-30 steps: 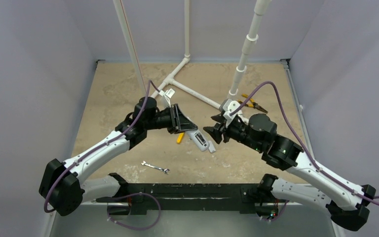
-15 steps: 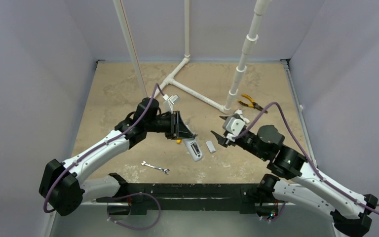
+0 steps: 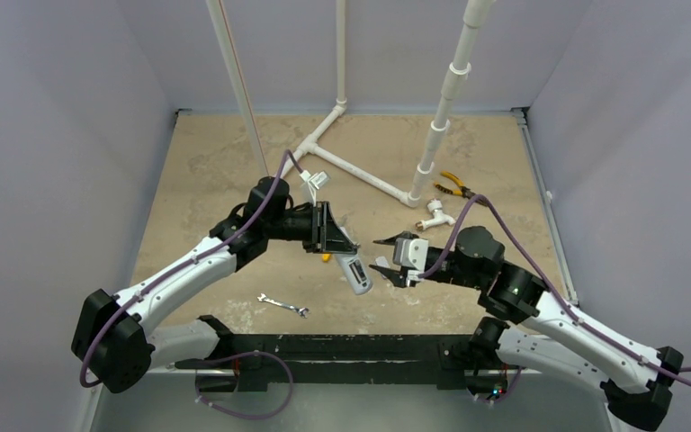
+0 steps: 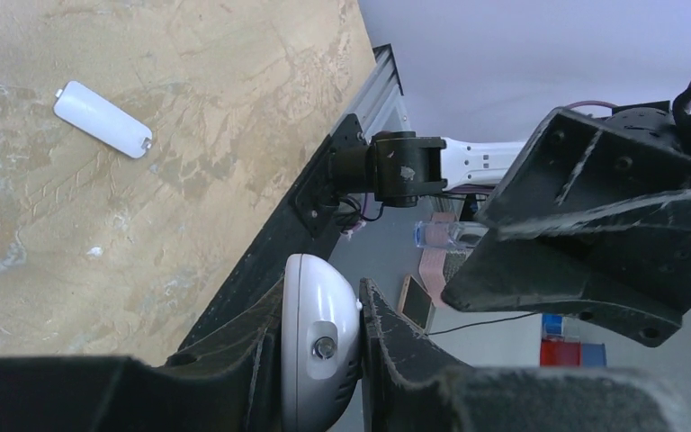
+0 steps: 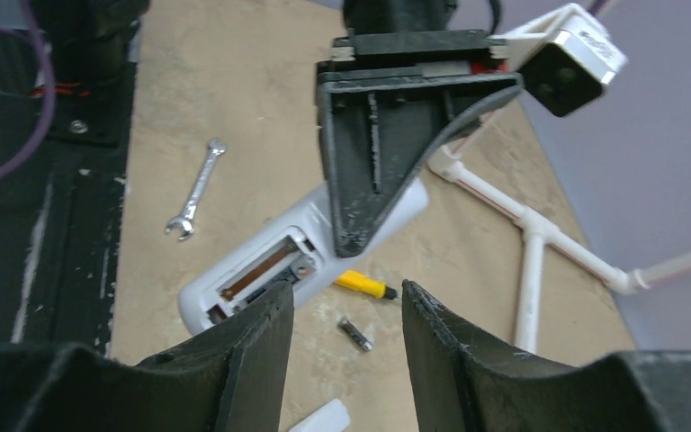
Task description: Load the batteries into the remote control
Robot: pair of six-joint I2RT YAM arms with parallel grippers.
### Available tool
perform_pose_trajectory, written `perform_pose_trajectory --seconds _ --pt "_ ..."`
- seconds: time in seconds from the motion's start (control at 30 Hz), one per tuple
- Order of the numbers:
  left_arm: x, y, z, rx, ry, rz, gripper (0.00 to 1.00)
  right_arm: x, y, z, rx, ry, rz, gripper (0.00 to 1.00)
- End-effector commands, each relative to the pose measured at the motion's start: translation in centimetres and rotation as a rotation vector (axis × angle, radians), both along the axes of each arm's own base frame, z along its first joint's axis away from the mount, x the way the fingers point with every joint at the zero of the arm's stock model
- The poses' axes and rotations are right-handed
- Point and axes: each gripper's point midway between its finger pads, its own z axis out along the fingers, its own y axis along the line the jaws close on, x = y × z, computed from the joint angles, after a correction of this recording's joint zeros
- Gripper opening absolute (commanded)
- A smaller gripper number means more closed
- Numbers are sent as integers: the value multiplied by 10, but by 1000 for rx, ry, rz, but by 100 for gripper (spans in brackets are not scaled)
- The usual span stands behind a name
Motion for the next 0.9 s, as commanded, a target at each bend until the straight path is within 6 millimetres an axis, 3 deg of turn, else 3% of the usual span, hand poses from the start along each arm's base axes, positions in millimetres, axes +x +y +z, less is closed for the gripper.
perform_pose_trajectory --seconds 0.0,0.17,0.6,0.87 --pt "-6 -3 17 -56 -61 -50 0 -31 17 10 28 2 204 43" --pt "-13 -4 12 -54 -52 -93 0 -36 22 11 16 2 260 41" --pt "-18 -6 15 -63 -60 -118 0 -25 43 -7 -10 23 284 39" --pt "-18 -6 15 -62 -64 -117 0 -27 44 -13 -19 22 299 35"
